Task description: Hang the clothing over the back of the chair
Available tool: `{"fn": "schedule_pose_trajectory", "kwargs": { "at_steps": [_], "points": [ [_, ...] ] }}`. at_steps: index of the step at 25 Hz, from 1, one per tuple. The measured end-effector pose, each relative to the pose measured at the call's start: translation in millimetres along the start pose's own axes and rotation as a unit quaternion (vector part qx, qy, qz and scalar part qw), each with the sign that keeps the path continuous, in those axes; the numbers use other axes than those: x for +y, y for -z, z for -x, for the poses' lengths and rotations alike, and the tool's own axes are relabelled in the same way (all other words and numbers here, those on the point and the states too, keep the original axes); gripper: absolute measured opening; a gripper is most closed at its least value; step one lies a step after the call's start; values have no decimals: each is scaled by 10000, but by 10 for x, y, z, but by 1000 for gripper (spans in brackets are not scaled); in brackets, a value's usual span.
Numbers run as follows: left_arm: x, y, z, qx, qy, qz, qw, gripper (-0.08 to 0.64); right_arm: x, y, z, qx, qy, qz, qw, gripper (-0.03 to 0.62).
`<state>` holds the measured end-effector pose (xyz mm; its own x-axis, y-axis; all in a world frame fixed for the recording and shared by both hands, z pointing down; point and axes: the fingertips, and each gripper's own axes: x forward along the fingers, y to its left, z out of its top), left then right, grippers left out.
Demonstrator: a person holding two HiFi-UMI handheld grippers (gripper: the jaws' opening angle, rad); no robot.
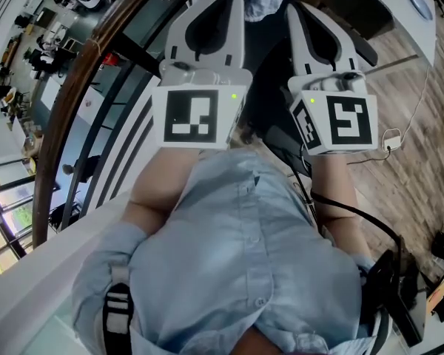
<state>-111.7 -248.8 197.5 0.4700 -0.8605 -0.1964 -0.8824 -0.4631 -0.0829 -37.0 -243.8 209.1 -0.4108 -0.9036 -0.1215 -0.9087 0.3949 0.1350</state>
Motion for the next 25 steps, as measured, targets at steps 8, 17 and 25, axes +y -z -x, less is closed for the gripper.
{"fn": "schedule_pose_trajectory", "kwargs": {
  "at_steps": [8,17,25],
  "points": [
    [26,64,-34,54,7,-14,10000,15,5,38,-58,-15,-11,-38,10000,12],
    [67,57,-41,83,-23,-61,9999,15,34,46,-101,-4,-62,-82,9999,12],
    [66,78,-64,115,-20,-67,9999,15,26,75,-129,18,-81,-104,9999,12]
  ]
}}
